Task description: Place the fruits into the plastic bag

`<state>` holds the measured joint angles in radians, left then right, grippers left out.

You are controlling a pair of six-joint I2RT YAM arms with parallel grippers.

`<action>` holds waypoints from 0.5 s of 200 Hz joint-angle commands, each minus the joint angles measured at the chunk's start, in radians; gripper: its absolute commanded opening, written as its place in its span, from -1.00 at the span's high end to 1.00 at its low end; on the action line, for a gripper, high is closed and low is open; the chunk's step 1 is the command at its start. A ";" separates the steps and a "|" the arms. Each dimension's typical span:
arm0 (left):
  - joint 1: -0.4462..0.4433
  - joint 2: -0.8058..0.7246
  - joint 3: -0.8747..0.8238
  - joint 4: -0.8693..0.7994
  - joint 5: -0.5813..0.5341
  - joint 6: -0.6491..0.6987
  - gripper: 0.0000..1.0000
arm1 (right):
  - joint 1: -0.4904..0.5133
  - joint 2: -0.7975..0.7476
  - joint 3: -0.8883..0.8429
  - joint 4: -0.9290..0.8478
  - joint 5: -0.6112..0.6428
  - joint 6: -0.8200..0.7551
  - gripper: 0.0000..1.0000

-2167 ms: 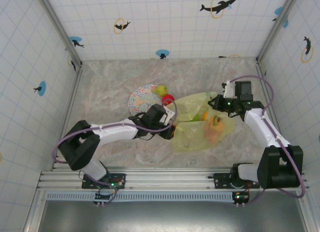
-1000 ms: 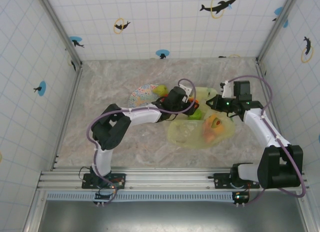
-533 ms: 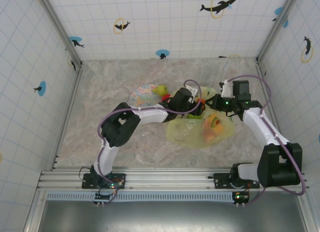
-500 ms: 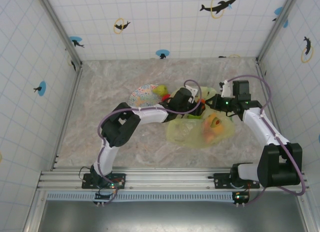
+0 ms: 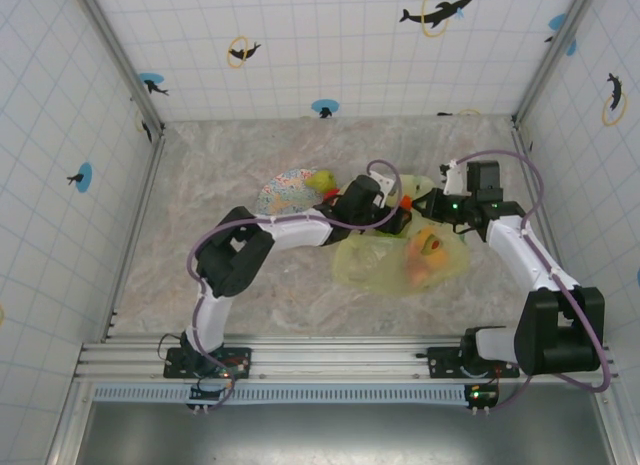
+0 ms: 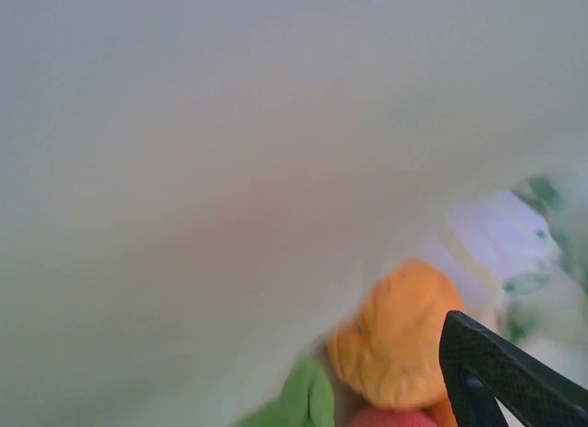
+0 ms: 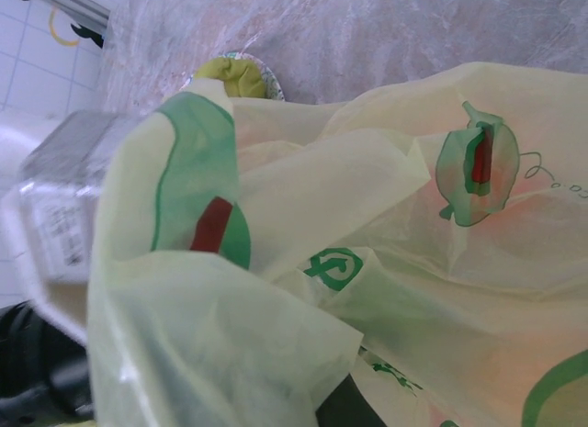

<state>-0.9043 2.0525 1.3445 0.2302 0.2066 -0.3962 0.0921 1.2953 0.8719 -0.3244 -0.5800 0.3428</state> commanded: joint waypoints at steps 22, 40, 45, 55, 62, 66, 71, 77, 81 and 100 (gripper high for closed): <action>0.031 -0.211 -0.149 -0.056 0.093 0.075 -0.64 | -0.039 -0.018 -0.023 -0.028 -0.004 -0.039 1.00; 0.053 -0.294 -0.212 -0.085 0.131 0.103 -0.64 | -0.047 -0.022 -0.031 -0.027 -0.006 -0.040 1.00; 0.059 -0.320 -0.227 -0.089 0.145 0.110 -0.64 | -0.048 -0.021 -0.032 -0.030 -0.007 -0.041 1.00; 0.071 -0.369 -0.258 -0.098 0.172 0.117 -0.64 | -0.051 -0.019 -0.034 -0.027 -0.008 -0.041 1.00; 0.079 -0.403 -0.277 -0.104 0.188 0.135 -0.65 | -0.051 -0.020 -0.034 -0.029 -0.009 -0.042 1.00; 0.084 -0.421 -0.286 -0.111 0.200 0.157 -0.64 | -0.052 -0.021 -0.032 -0.030 -0.009 -0.041 1.00; 0.090 -0.442 -0.296 -0.119 0.211 0.168 -0.65 | -0.052 -0.021 -0.033 -0.028 -0.009 -0.041 1.00; 0.096 -0.469 -0.309 -0.128 0.219 0.181 -0.65 | -0.052 -0.022 -0.029 -0.030 -0.010 -0.041 1.00; 0.100 -0.485 -0.318 -0.132 0.225 0.190 -0.65 | -0.052 -0.022 -0.027 -0.031 -0.009 -0.042 1.00; 0.126 -0.560 -0.358 -0.147 0.225 0.214 -0.67 | -0.055 -0.024 -0.025 -0.031 -0.007 -0.042 1.00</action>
<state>-0.8032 1.5749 1.0286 0.1272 0.3798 -0.2596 0.0448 1.2953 0.8585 -0.3500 -0.5800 0.3145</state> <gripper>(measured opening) 0.831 0.040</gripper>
